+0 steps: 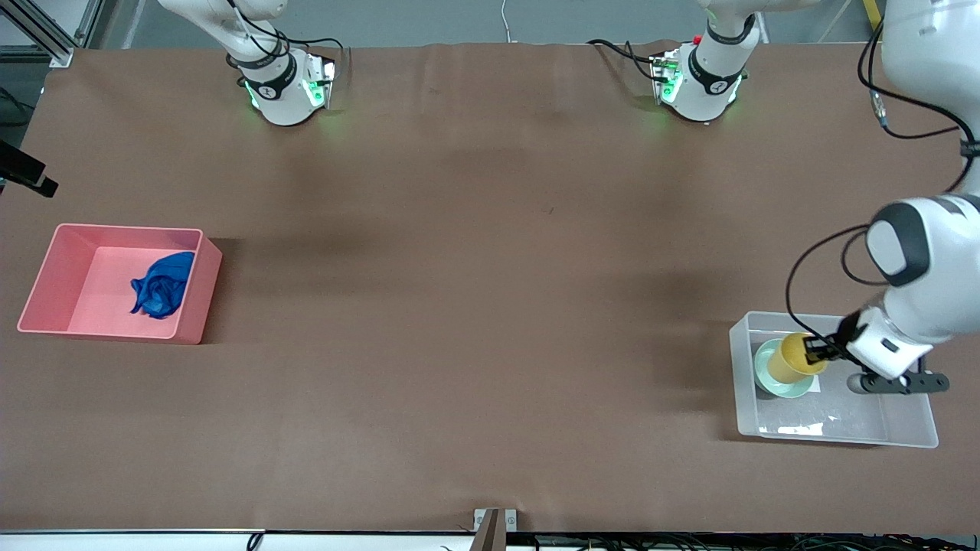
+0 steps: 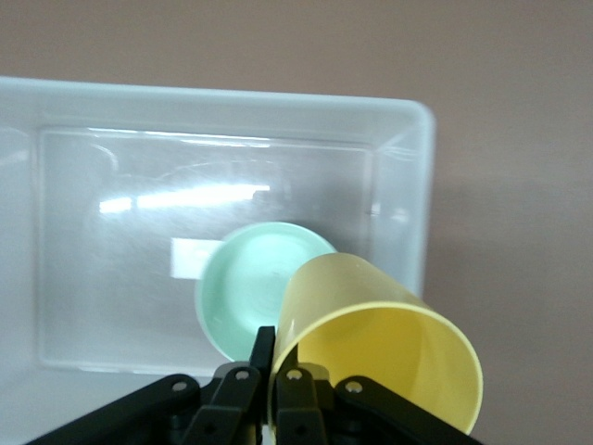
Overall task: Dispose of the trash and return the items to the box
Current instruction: 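Carry the yellow cup with the left gripper over the green bowl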
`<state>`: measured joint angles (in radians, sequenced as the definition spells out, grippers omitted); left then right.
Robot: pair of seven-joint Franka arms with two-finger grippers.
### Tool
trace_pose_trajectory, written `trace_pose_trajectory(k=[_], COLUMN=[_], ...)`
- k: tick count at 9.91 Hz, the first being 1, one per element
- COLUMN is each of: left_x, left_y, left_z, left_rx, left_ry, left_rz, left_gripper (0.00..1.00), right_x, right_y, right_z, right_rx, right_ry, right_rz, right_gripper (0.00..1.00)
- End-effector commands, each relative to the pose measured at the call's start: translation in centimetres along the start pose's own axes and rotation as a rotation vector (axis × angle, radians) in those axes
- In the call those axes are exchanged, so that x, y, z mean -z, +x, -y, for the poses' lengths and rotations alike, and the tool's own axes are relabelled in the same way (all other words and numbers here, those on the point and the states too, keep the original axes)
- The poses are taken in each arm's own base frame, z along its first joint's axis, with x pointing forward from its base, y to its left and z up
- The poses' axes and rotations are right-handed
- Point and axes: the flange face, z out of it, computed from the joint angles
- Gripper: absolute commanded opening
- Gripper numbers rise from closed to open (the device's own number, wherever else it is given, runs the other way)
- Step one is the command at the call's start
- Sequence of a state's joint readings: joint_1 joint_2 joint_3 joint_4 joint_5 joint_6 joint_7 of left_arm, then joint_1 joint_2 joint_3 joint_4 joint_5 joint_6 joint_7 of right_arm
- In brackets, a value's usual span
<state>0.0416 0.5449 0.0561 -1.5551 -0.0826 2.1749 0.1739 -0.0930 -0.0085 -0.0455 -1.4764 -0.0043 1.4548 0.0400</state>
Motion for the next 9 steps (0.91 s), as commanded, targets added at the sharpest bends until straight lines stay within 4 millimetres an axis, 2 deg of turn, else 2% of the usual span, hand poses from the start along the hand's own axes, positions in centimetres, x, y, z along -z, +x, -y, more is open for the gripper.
trace_pose_trajectory(k=[1,4,5,6,7,9], left_x=[-5.1,-9.0,-10.3,-10.2,-9.0,-2.9], left_y=[0.0,-1.1,-2.1,-2.3,-1.9,-1.1], left_z=[2.3,2.7,2.7,3.3,3.4,2.9], left_rx=[-0.043,-0.044,-0.04,-0.031,-0.038,-0.05], left_ry=[-0.013,-0.021,-0.026,-0.027,-0.019,-0.006], left_rz=[0.078,0.134,0.164,0.166,0.148,0.075], left_gripper=[0.01,0.02,0.13,0.54,0.95,0.99], right_x=[0.3,0.3,0.3,0.3,0.3,0.3], right_y=[-0.6,-0.6,-0.6,-0.6,-0.6,-0.6], right_z=[0.0,0.0,0.0,0.0,0.0,-0.1], right_rx=[0.008,0.006,0.006,0.006,0.006,0.003], right_ry=[-0.001,-0.001,-0.001,-0.001,-0.001,-0.001], right_rz=[-0.003,-0.004,-0.003,-0.003,-0.003,-0.003], right_gripper=[1.0,1.0,1.0,1.0,1.0,1.0])
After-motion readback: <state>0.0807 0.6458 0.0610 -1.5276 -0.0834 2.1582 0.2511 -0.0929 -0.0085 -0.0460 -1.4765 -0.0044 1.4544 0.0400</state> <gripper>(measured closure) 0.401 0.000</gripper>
